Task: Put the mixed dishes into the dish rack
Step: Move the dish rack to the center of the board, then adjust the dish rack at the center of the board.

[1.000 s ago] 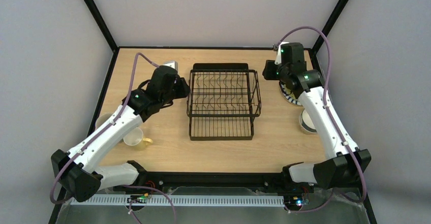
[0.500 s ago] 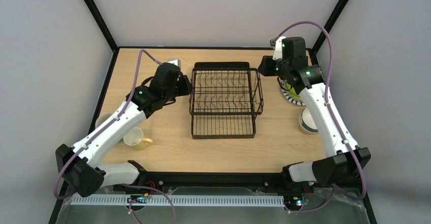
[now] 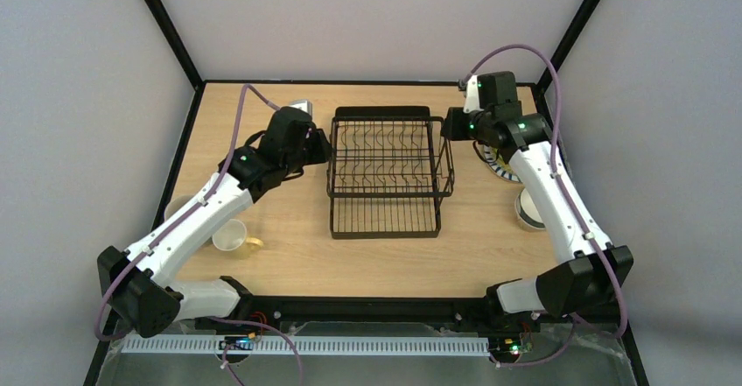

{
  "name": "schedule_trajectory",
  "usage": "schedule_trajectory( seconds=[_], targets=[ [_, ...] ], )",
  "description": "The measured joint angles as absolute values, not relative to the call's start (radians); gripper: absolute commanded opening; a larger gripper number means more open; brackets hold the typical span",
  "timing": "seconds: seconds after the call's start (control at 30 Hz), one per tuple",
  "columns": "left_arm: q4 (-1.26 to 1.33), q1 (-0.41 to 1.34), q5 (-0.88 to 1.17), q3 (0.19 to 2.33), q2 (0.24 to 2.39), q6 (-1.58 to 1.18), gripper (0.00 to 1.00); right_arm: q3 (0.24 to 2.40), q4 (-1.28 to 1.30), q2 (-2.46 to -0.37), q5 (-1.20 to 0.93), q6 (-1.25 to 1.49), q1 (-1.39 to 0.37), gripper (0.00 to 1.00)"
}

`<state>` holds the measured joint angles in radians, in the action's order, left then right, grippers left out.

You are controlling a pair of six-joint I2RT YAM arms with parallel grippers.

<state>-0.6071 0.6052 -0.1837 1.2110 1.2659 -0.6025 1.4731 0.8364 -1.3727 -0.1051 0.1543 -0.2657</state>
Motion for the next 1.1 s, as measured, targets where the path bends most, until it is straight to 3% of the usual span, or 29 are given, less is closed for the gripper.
schedule_trajectory(
  seconds=[0.1,0.37,0.5,0.9,1.1],
  targets=[
    [-0.608,0.605,-0.184,1.212,1.266,-0.603,0.94,1.463,0.835,-1.384,-0.115,0.157,-0.269,0.66],
    [-0.636,0.605,-0.2,1.226,1.268,-0.603,0.99,1.461,0.822,-1.39,-0.112,0.172,-0.295,0.16],
    [-0.661,0.615,-0.215,1.236,1.266,-0.61,0.99,1.465,0.818,-1.394,-0.071,0.187,-0.307,0.03],
    [-0.703,0.63,-0.267,1.245,1.234,-0.66,0.99,1.505,0.823,-1.43,-0.024,0.174,-0.329,0.0],
    [-0.818,0.602,-0.402,1.256,1.148,-0.659,0.99,1.529,0.83,-1.446,-0.001,0.092,-0.318,0.0]
  ],
)
